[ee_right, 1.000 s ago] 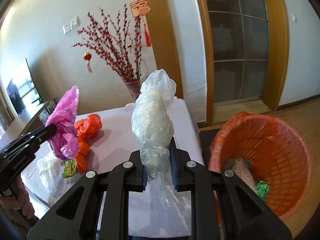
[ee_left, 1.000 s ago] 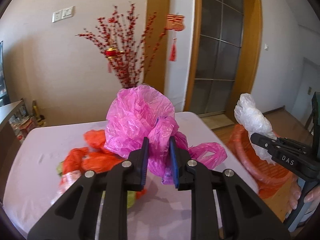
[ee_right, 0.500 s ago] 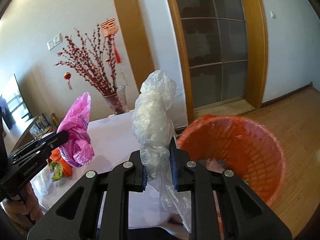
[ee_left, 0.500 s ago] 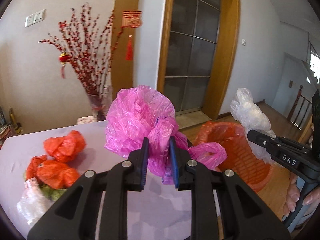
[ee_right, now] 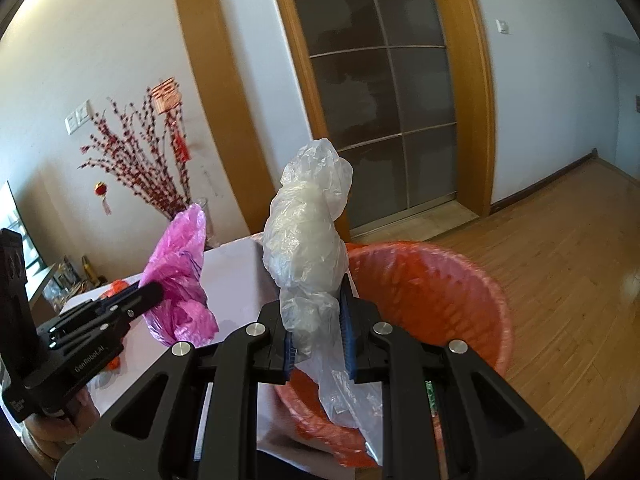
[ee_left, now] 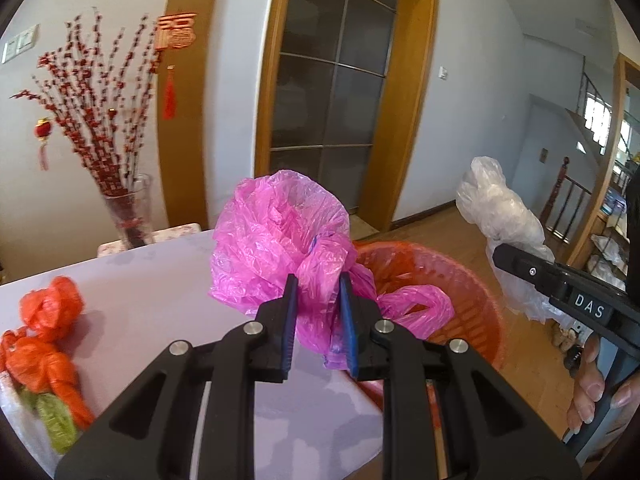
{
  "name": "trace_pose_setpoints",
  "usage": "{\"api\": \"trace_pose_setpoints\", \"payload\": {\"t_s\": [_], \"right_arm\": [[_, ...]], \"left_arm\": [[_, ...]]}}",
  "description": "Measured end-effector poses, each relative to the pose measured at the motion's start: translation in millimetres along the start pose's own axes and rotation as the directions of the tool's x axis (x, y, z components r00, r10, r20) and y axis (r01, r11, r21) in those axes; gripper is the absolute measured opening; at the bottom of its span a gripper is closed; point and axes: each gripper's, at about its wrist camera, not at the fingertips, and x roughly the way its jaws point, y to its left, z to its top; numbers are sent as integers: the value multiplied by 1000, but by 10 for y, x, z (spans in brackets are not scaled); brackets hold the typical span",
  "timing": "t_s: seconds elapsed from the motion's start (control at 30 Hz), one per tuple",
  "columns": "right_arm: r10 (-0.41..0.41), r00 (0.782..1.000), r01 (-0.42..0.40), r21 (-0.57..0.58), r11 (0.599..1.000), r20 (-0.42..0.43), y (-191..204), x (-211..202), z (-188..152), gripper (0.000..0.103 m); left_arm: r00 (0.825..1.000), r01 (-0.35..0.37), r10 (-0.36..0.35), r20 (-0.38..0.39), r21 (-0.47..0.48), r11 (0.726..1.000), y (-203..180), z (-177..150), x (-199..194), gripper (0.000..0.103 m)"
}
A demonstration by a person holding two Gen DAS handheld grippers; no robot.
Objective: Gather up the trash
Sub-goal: 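Carry the pink and clear bags over the orange basket with both tools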
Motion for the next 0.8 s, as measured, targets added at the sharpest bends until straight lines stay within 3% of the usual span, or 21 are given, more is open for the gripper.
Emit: {"api": "trace_pose_setpoints", "payload": {"t_s": [0.37, 0.8], "right_arm": [[-37, 999, 36, 64, 997, 21, -323, -5, 33, 19], [-80, 997, 79, 106, 991, 7, -593, 172, 54, 24]], "left_arm": [[996, 84, -83, -27, 38, 996, -398, -2, 334, 21], [989, 126, -123, -78, 37, 991, -652, -105, 681, 25]]}}
